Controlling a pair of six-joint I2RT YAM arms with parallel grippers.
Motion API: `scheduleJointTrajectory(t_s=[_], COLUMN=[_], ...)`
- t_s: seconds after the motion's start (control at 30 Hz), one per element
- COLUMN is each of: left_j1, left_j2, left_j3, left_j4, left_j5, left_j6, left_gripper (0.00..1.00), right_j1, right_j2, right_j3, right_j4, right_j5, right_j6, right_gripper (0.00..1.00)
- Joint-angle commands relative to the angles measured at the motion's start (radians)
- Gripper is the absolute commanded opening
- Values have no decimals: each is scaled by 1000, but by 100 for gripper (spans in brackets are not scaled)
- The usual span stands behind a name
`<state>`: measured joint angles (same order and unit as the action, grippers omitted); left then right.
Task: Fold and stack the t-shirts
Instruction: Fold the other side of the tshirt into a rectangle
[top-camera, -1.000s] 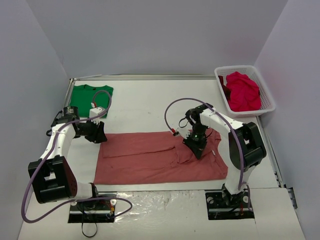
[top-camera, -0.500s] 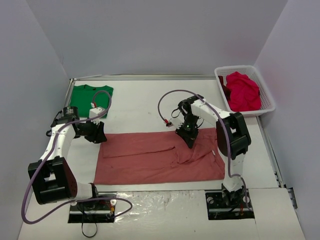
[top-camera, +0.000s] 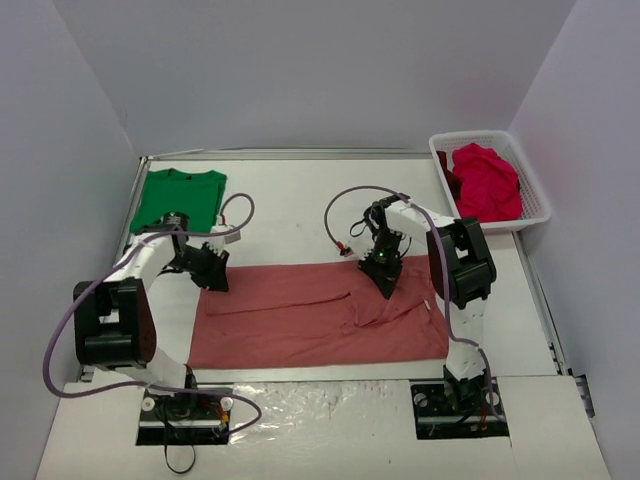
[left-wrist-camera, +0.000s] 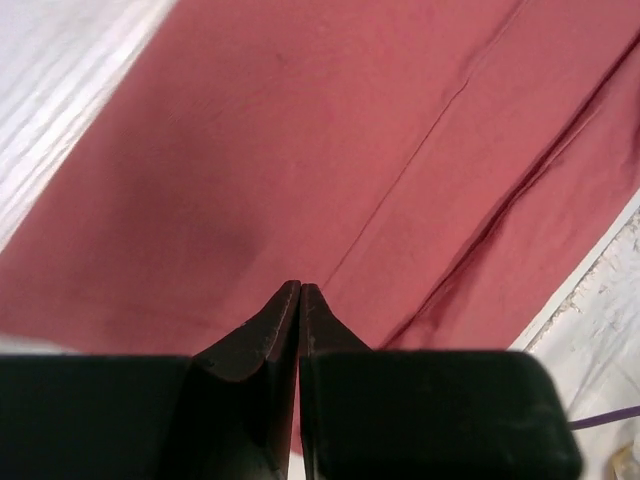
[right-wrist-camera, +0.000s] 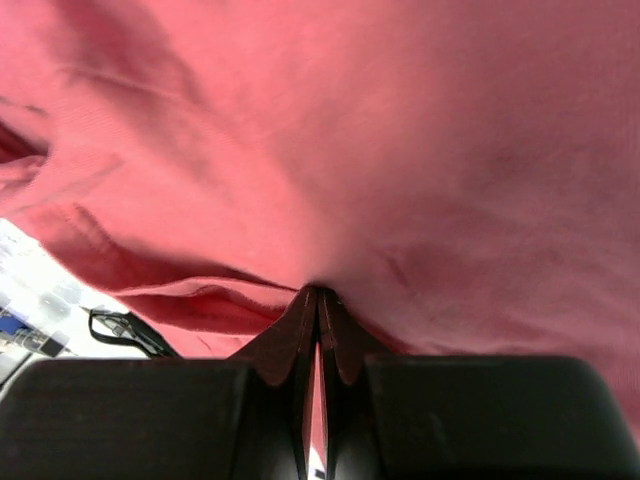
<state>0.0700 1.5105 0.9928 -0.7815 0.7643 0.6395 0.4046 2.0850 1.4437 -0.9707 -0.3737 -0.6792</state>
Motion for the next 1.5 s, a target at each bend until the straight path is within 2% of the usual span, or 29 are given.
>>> scheduleJointTrajectory(t_s=[0.0, 0.03, 0.17, 0.5, 0.87, 0.97, 1.13, 1.47], left_j1=[-59, -97, -114, -114, -125, -127, -125, -125], left_j2=[106, 134, 292, 425, 562, 580, 577, 447], left_j3=[70, 99, 158, 233, 492, 537, 547, 466], left_j4=[-39, -33, -2, 5, -16, -22, -25, -9], left_j5=[-49, -98, -236, -382, -422, -444, -442, -441], left_j6=[8, -18, -86, -156, -222, -222, -235, -241], left_gripper=[2, 2, 2, 2, 2, 2, 2, 2], right_j1=[-10, -13, -21, -36, -64, -66, -66, -67], right_j2=[49, 56, 102, 208, 467, 506, 508, 317], right_j3=[24, 32, 73, 173, 665, 739, 748, 528], right_j4=[-29, -29, -33, -34, -190, -212, -211, -200], right_j5=[12, 10, 4, -5, 4, 2, 2, 16], right_j6=[-10, -8, -2, -2, 1, 1, 3, -11], right_gripper=[0, 0, 0, 0, 0, 0, 0, 0])
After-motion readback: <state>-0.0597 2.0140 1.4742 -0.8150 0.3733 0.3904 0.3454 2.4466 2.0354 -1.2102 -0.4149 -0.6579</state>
